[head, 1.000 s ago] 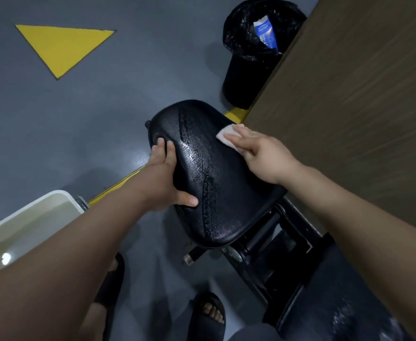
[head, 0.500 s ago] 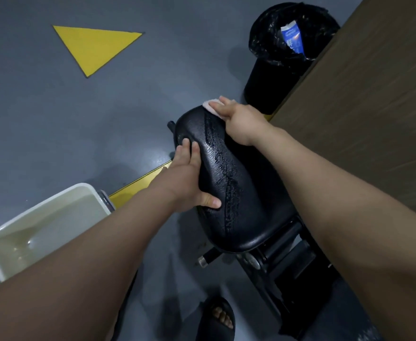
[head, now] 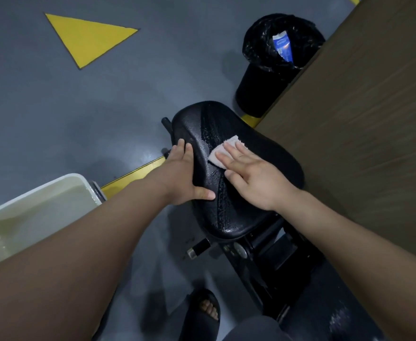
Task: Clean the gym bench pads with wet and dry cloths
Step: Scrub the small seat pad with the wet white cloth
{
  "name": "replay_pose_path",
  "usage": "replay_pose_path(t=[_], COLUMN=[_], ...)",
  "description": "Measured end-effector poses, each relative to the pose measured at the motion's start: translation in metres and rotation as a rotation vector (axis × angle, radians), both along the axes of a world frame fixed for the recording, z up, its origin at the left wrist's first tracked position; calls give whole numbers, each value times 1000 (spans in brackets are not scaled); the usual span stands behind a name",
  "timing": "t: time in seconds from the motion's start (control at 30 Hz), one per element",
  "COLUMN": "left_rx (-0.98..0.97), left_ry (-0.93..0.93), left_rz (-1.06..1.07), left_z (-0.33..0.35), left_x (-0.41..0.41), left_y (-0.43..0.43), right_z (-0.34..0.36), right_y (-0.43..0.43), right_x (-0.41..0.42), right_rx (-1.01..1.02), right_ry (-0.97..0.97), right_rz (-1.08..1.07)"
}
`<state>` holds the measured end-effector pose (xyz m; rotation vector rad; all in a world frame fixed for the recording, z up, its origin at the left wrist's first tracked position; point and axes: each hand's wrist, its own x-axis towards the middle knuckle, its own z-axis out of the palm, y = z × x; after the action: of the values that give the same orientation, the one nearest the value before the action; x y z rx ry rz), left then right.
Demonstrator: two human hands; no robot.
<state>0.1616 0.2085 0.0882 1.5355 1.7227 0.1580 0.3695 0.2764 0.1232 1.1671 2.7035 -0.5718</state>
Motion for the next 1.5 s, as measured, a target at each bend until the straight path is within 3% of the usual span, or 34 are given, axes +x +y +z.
replay_pose_path(t=[0.43, 0.77, 0.87, 1.0, 1.1, 1.2, 1.3, 1.4, 1.5], left_rx=[0, 30, 10, 99, 177, 300, 342, 252, 315], left_ry=[-44, 73, 176, 151, 113, 14, -90, 94, 181], left_rz=[-66, -39, 83, 303, 339, 312, 187, -10, 23], left_z=[-12, 13, 24, 33, 40, 40, 32, 12, -6], left_x=[-9, -22, -31, -34, -17, 10, 43, 71, 71], left_y=[-7, -38, -50, -54, -53, -49, -37, -21, -2], right_z=[-33, -13, -10, -7, 1, -2, -12, -20, -28], right_y=[97, 12, -22, -56, -65, -69, -68, -59, -45], right_x=[-125, -58, -41, -28, -9, 17, 31, 28, 15], right_rx=[70, 61, 68, 19, -3, 233, 323, 303, 309], right_ry=[-28, -48, -78, -109, 80, 272, 276, 296, 290], right_rz=[24, 92, 88, 77, -48, -309, -442, -492, -539])
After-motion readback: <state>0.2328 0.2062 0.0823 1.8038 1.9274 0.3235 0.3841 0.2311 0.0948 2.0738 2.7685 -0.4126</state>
